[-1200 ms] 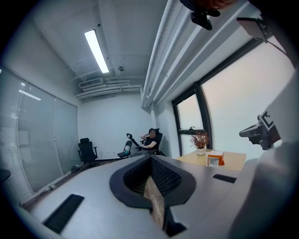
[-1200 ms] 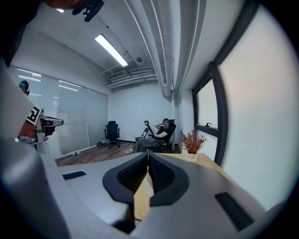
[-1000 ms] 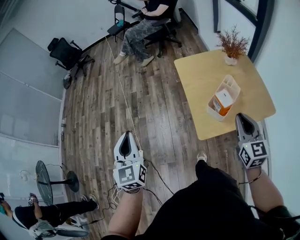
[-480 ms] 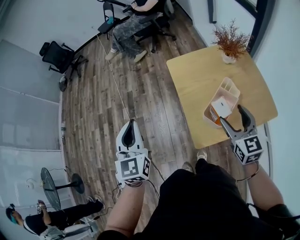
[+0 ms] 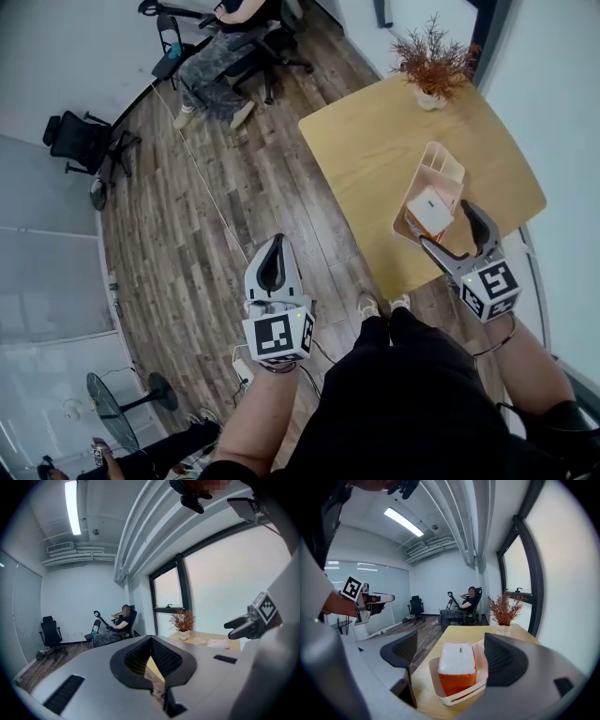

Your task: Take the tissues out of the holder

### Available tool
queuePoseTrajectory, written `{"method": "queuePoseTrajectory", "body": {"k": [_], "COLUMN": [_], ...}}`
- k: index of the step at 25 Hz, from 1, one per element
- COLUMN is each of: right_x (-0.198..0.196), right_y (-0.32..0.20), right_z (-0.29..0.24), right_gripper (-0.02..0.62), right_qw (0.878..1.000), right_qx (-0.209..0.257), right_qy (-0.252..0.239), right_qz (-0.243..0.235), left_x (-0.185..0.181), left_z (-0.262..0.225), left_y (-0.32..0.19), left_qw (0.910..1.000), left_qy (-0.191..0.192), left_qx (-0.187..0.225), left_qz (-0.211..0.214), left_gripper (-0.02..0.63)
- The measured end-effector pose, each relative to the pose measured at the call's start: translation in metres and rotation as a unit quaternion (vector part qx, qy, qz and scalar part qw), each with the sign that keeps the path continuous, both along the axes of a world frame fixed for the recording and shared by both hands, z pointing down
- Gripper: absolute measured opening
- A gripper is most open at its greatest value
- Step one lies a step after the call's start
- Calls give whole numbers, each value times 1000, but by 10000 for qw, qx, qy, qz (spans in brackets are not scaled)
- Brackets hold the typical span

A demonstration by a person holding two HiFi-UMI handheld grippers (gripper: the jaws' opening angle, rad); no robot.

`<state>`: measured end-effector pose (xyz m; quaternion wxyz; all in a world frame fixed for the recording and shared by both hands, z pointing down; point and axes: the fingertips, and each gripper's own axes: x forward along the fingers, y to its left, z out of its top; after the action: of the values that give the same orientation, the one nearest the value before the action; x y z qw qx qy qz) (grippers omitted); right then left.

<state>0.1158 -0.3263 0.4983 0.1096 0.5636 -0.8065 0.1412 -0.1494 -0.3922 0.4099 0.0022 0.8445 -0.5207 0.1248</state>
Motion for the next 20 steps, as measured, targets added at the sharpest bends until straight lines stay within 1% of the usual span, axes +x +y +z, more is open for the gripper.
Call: {"method": "queuePoseTrajectory", "body": {"k": [3, 6, 10, 12, 17, 20], "right_x": [5, 8, 10, 7, -4, -2], "right_y": [-5, -8, -13, -15, -24, -26], "right_z": [17, 30, 37, 41, 61, 72], "right_gripper": [425, 423, 423, 423, 423, 423], "right_qw": [9996, 9989, 9984, 9981, 9969, 9962], "right_qx": [-166, -285, -255, -225, -295, -485], "right_qy": [-54, 81, 243, 432, 722, 730], "right_qz": [211, 374, 432, 375, -18, 26], "left_x": [7, 8, 10, 8, 10, 15], "left_z": [9, 15, 26, 34, 59, 67], "left_y": [-14, -30, -40, -44, -55, -55], "left_qw": [9998, 9997, 9992, 9990, 9979, 9971], "left_qy": [87, 92, 70, 42, -108, -140], "left_qx": [-27, -35, -140, -240, -389, -423], "left_qz": [157, 229, 363, 384, 513, 623], "left_gripper": [5, 5, 5, 5, 5, 5]}}
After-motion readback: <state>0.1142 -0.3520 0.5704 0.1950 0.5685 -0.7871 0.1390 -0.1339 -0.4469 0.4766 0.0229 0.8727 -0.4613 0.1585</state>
